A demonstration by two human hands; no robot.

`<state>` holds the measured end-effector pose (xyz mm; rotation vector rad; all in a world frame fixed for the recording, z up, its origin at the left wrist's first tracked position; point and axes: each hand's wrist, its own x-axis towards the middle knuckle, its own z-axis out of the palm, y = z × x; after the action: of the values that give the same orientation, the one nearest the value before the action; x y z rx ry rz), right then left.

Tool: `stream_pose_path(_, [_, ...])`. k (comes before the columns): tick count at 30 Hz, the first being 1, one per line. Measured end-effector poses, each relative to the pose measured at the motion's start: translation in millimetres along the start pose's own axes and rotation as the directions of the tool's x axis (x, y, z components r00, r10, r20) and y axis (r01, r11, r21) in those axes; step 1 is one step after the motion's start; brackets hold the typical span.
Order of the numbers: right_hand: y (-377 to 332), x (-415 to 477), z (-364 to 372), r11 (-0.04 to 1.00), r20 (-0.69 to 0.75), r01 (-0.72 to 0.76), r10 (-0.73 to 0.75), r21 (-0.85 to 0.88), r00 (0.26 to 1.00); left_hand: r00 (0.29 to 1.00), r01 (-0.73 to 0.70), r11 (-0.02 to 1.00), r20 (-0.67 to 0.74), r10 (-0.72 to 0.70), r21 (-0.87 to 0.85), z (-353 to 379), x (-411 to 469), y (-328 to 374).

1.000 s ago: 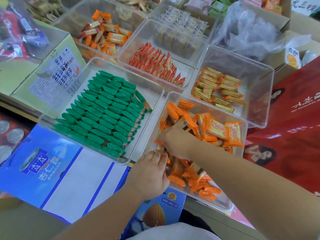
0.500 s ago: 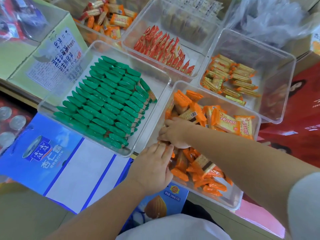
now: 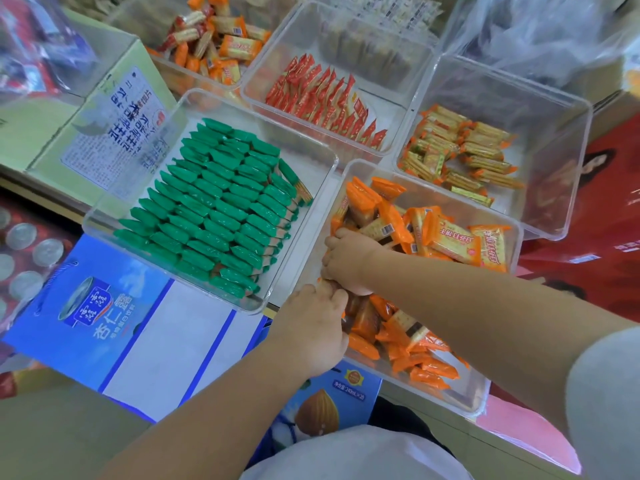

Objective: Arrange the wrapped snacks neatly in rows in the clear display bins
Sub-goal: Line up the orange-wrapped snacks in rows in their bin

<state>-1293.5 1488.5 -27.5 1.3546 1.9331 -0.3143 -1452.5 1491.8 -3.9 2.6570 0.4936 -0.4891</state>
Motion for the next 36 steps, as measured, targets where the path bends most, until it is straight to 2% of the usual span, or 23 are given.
stream_pose_path(5, [-7.2, -1.3, 2.3, 0.996, -0.012, -0.076, 0.075, -0.044, 0.997, 0.999, 0.035, 0.999, -0.008, -0.035, -0.030, -0.5, 2.2, 3.2])
stream_pose_path(13, [-9.7, -18.7, 16.7, 0.983, -0.160, -0.181, 0.185, 0.039, 0.970, 1.000, 0.028, 0.999, -0.005, -0.028, -0.034, -3.3, 1.4, 3.4])
stream_pose_path(16, [-9.6, -21.7, 21.7, 0.980, -0.204, -0.191, 0.197, 0.045, 0.959, 0.999, 0.033, 0.996, 0.009, -0.032, -0.086, -0.8, -3.3, 0.0])
stream_pose_path(20, [-3.6, -32.7, 30.0, 0.983, -0.280, -0.174, 0.184, 0.060, 0.942, 0.996, 0.090, 0.980, 0.028, -0.087, -0.179, 3.4, -5.9, -6.0])
stream_pose_path(22, [-0.9, -39.1, 32.5, 0.974, -0.288, -0.202, 0.224, 0.105, 0.931, 0.991, 0.134, 0.974, 0.054, -0.126, -0.181, 5.4, -4.4, -4.9])
stream_pose_path(27, [-5.5, -55.1, 34.0, 0.893, -0.281, -0.303, 0.401, 0.333, 0.872, 0.979, 0.197, 0.971, 0.089, -0.186, -0.139, 6.0, 1.7, 1.2])
stream_pose_path(33, [-16.6, -64.2, 27.5, 0.733, -0.274, -0.373, 0.597, 0.569, 0.754, 0.987, 0.061, 0.998, 0.148, -0.057, -0.024, 6.3, 11.8, 4.9])
stream_pose_path(36, [-27.1, -58.3, 17.9, 0.645, -0.166, -0.384, 0.624, 0.661, 0.764, 0.985, 0.020, 0.997, 0.167, -0.032, 0.070, 9.3, 14.7, 3.1])
